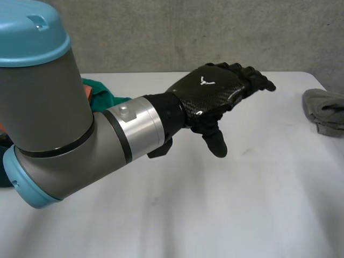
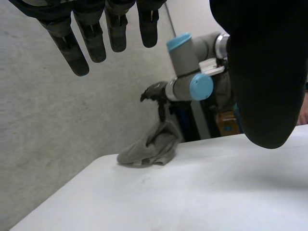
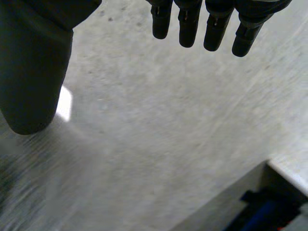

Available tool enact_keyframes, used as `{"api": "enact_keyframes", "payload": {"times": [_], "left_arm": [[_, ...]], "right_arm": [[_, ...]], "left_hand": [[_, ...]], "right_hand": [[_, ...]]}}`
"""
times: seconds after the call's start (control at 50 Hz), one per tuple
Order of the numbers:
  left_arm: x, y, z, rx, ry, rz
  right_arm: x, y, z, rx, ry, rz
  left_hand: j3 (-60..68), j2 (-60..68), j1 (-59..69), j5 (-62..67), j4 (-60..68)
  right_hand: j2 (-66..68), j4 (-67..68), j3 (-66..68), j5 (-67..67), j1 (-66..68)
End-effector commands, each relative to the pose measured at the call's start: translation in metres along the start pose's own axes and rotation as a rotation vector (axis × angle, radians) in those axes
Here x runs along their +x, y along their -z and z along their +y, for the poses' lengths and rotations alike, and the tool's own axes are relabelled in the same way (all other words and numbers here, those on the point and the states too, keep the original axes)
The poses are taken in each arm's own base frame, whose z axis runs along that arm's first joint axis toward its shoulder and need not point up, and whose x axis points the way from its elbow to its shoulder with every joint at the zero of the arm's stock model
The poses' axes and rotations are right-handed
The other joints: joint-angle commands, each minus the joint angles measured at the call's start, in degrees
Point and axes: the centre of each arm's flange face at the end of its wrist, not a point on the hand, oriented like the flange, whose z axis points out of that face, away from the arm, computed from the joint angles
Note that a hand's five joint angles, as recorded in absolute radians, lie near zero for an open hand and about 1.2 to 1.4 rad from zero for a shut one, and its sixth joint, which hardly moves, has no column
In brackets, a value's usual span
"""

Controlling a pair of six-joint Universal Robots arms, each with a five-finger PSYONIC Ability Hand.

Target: Fold the laundry.

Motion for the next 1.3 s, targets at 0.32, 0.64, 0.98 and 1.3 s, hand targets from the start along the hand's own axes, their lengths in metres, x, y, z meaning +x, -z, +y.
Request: {"api": "enact_keyframes", "payload": {"times": [0.32,0.64,0.98,1.3], "left_arm": [[-0.131,0.035,-0.019,0.089,-0.064,-0.675],[-0.132,0.039,0.005,0.017,-0.031,-0.678],[-0.13,0.04,0.009,0.004,-0.025,-0.678],[-0.123,0.048,0.017,-0.023,-0.01,-0.67]], "right_arm": [[-0.08,0.107,-0.143,0.235,-0.016,-0.302],[-0.109,0.124,-0.111,0.055,-0.029,-0.417],[-0.105,0.147,-0.083,-0.225,0.052,-0.475],[-0.04,0.197,-0.145,0.306,0.02,-0.309]], "left_hand": [[-0.93,-0.79,-0.69,-1.54,-0.66],[-1.27,-1.13,-1.02,-1.87,-1.0],[-1.27,-1.13,-1.02,-1.87,-1.0],[-1.6,-1.47,-1.36,-2.21,-1.34]], "right_hand": [[-1.96,-1.98,-1.97,-2.7,-2.72],[-1.96,-1.98,-1.97,-2.7,-2.72],[-1.96,-1.98,-1.97,-2.7,-2.72],[-1.96,-1.98,-1.97,-2.7,-2.72]]}}
